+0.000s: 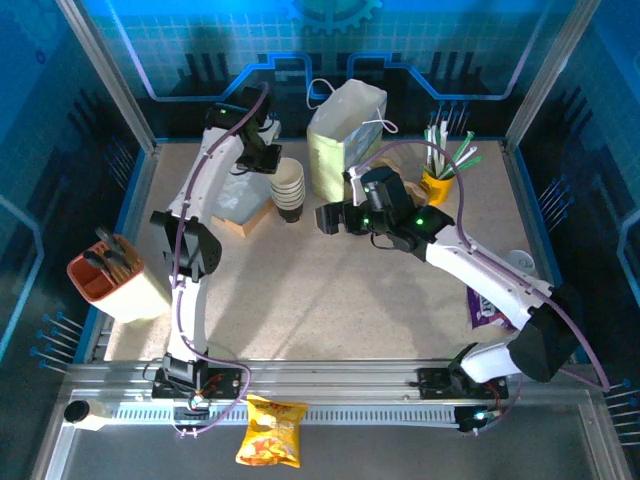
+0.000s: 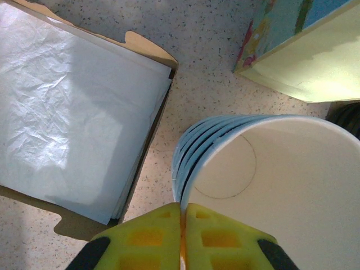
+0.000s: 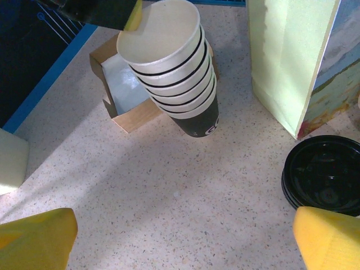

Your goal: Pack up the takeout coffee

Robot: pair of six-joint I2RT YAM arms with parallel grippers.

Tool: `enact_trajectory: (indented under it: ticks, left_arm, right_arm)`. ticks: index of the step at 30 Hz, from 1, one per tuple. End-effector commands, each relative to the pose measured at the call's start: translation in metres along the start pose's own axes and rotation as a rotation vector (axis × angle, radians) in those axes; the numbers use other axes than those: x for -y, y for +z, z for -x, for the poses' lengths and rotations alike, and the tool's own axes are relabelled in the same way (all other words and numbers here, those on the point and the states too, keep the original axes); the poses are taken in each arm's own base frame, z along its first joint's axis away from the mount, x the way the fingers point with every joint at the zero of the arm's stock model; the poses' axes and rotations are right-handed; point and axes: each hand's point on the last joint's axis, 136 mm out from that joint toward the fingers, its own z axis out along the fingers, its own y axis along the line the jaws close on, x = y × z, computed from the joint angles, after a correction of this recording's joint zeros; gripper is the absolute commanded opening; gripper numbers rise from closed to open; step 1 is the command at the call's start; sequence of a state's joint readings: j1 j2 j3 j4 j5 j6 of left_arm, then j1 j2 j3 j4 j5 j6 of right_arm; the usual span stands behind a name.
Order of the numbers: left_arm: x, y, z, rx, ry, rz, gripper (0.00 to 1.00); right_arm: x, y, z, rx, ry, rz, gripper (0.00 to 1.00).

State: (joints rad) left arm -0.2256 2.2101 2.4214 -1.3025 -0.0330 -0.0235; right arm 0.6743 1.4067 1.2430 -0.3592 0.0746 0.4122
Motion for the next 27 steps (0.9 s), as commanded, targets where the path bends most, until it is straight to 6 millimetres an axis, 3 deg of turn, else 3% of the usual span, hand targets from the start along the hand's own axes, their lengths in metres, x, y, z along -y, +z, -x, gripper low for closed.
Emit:
enact_trajectory:
  ticks: [1,13,20,24,27]
  left_arm:
    - [0.008,-0.007,0.001,0.0,0.006,-0.022,0.08]
    - [0.015,-0.054,0.017,0.095,-0.008,-0.06,0.0]
    - [0.019,-0.117,0.02,0.229,-0.005,-0.079,0.0]
    - [0.025,-0.155,0.009,0.283,0.016,-0.094,0.0]
    - [0.03,-0.171,-0.006,0.286,0.041,-0.098,0.0]
  right_arm:
    - [-0.005,-0.01,0.001,0.013,0.003,0.001,0.99]
    - [-0.006,-0.009,0.0,0.009,0.006,0.009,0.99]
    - [-0.008,-0.028,0.015,0.051,-0.022,-0.001,0.99]
    - [-0.001,-0.042,0.025,0.082,-0.058,-0.041,0.99]
    - [0.007,-0.048,0.027,0.09,-0.07,-0.075,0.99]
